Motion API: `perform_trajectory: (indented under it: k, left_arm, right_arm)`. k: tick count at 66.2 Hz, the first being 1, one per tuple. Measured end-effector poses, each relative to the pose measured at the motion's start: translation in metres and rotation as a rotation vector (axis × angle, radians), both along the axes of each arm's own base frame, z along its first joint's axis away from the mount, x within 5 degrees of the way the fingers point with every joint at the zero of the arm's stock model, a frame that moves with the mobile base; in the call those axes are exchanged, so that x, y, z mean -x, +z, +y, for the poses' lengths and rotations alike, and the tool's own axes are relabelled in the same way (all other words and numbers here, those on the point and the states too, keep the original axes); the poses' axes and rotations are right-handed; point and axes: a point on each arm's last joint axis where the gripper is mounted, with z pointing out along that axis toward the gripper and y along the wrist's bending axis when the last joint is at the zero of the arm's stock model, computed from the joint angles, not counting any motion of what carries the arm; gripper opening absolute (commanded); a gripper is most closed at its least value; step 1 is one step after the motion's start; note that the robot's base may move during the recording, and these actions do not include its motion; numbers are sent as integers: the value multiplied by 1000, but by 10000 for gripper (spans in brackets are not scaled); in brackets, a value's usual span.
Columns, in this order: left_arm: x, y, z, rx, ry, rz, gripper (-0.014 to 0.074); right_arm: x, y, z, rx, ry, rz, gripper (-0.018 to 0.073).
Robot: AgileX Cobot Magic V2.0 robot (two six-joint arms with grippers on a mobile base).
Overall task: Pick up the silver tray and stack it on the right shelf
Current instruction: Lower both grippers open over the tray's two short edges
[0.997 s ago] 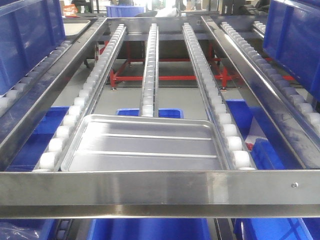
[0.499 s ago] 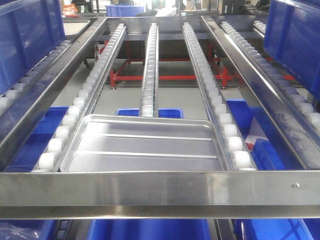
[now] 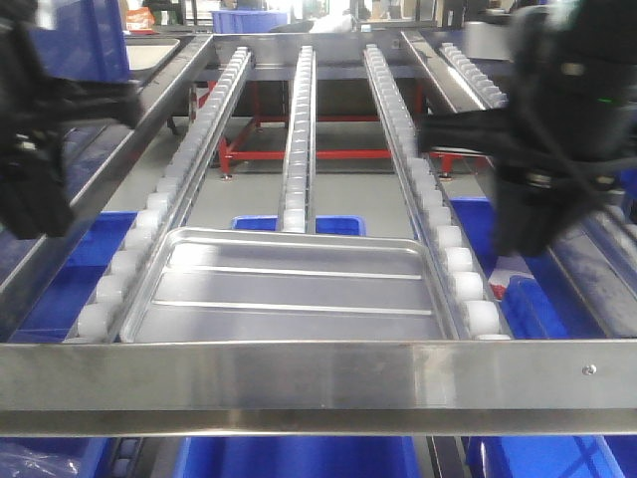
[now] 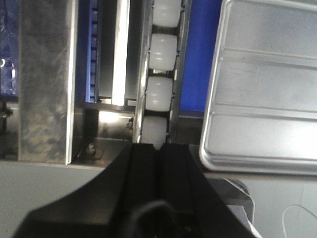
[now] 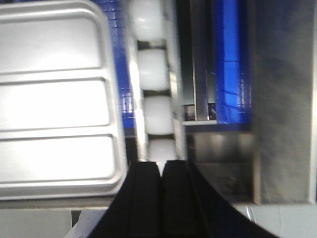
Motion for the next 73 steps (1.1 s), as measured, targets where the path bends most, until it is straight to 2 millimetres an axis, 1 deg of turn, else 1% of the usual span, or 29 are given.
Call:
perform_trajectory:
  k: [3,11,17,24,31,49,73]
  left_arm:
    - [-6,-2,-6,-7,-5,6,-90]
    - [-25,-9,-19,-3,-19,25,-89]
    - [-34,-15,-28,7,-72,51,-89]
    - [-39,-25,-36,21,-97,86,-89]
    - [-41,-33,-38,18,-104,108,-90]
    - [-42,-32,-39,24,-110,97,-90]
    - [-44,-32,-37,-8,-129,72,-90]
  right_arm:
    - [-6,2,8,-4,13,-9,59]
    - [-22,0,24,-3,45,-16,57]
    - [-31,-8,30,5,66,1,57]
    - [-35,-20,34,-4,82,40,57]
    - [-35,-25,36,-22,102,66,57]
    - [-38,-25,31,-28,100,68,57]
    - [-38,-25,31,-31,99,70,57]
